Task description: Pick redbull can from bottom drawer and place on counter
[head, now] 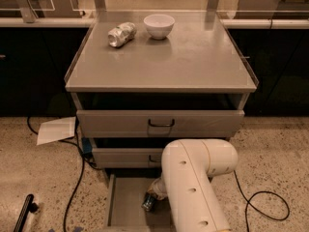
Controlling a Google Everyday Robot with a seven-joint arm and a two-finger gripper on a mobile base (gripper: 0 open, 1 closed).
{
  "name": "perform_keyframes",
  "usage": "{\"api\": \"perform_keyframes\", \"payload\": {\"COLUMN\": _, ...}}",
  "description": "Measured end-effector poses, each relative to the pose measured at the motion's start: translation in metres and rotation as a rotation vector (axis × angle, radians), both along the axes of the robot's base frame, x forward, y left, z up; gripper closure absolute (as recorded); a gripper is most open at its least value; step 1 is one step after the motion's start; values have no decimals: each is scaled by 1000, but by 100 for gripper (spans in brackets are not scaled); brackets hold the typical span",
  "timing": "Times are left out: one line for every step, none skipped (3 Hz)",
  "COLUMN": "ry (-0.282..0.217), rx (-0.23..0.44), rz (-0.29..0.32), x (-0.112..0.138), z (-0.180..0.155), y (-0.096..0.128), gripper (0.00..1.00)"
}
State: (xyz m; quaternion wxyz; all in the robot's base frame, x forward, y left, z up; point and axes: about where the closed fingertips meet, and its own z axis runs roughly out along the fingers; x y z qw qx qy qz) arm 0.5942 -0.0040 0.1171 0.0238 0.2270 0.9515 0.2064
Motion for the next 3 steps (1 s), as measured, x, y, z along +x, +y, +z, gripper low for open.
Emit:
{"api": "perform_keyframes", "payload": {"ry": 0, "rx": 0, "rz": 0, "x": 0, "z": 0, "y": 0, "gripper": 100}}
{"api": "perform_keyframes", "payload": {"ry": 0, "rx": 0, "rz": 0, "x": 0, "z": 0, "y": 0, "gripper": 100}}
{"api": "perform_keyframes", "payload": {"ry": -31, "rx": 74, "rz": 19, "x": -5, "z": 9, "y": -3, "gripper": 100}}
